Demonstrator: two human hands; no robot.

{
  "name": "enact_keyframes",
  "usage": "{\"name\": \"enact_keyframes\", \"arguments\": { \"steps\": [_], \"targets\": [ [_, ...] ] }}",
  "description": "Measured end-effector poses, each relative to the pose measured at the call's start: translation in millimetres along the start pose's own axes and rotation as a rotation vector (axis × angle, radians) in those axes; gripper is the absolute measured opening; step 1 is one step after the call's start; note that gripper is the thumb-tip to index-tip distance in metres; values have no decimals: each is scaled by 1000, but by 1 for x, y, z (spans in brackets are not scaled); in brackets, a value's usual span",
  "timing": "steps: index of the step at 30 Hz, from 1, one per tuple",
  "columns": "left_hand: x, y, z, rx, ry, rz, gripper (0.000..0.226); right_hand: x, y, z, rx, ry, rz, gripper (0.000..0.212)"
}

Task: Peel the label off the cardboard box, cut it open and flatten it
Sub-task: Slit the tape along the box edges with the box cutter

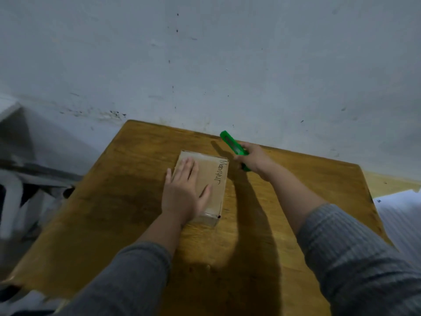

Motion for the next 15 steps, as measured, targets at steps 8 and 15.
{"name": "enact_keyframes", "arguments": {
  "steps": [8, 15],
  "targets": [
    [-2, -4, -2, 71, 27, -4, 87, -17, -43, -22, 201, -197, -171, 49],
    [-5, -6, -1, 111, -29, -14, 89, -17, -54, -42, 534, 86, -478, 25]
  ]
}}
Point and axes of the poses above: each hand's wrist, its own z-axis towards the middle knuckle, its own x-axis out of the back of the hand, y = z × x, the point moved 8 cm from there along z, towards the middle knuckle, and after that the axes turned 12 degrees about -x, right-handed, at the moved point
